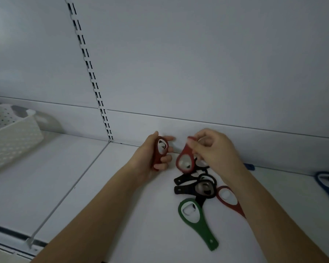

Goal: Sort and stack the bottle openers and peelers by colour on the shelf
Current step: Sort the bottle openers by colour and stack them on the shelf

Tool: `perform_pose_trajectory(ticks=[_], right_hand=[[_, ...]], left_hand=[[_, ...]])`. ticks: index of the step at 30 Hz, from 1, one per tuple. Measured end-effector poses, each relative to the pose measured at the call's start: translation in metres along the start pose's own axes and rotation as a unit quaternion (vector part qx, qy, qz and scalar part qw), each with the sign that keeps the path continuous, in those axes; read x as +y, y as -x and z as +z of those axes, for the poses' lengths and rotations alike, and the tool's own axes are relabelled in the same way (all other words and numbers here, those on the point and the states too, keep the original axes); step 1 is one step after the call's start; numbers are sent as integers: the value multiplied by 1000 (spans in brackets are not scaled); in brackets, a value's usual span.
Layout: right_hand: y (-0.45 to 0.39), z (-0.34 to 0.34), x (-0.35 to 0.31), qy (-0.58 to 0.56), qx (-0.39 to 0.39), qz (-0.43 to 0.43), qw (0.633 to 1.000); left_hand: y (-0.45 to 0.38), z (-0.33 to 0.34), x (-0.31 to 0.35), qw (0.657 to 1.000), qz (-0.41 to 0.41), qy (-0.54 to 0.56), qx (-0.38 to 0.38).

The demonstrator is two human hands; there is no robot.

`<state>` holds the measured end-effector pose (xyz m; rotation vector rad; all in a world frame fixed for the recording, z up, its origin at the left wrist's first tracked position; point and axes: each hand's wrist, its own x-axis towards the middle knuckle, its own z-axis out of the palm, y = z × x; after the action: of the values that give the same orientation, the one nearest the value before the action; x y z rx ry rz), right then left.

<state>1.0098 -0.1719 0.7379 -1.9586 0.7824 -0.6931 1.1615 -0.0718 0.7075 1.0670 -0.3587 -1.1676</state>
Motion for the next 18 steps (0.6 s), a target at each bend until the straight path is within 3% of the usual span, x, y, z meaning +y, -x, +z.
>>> perform_pose_trajectory(ticks=[2, 4, 7, 11, 15, 18], right_hand=[[0, -6, -4, -36, 83, -49, 995], [3, -6, -7, -66, 108, -103, 987], [7, 6, -4, -15, 79, -169, 982], [7, 21, 11, 207, 25, -253, 945], [7, 22, 10, 183, 0, -272, 945], [11, 20, 3, 226, -47, -284, 931]], left_hand=[[0, 0, 1, 999, -18, 44, -3], [1, 2, 0, 996, -23, 82, -6], [1, 4, -1, 990, -29, 137, -26], [4, 3, 1, 978, -27, 204, -42], [0, -3, -1, 975, -33, 210, -63], [-2, -5, -4, 980, -35, 180, -74]])
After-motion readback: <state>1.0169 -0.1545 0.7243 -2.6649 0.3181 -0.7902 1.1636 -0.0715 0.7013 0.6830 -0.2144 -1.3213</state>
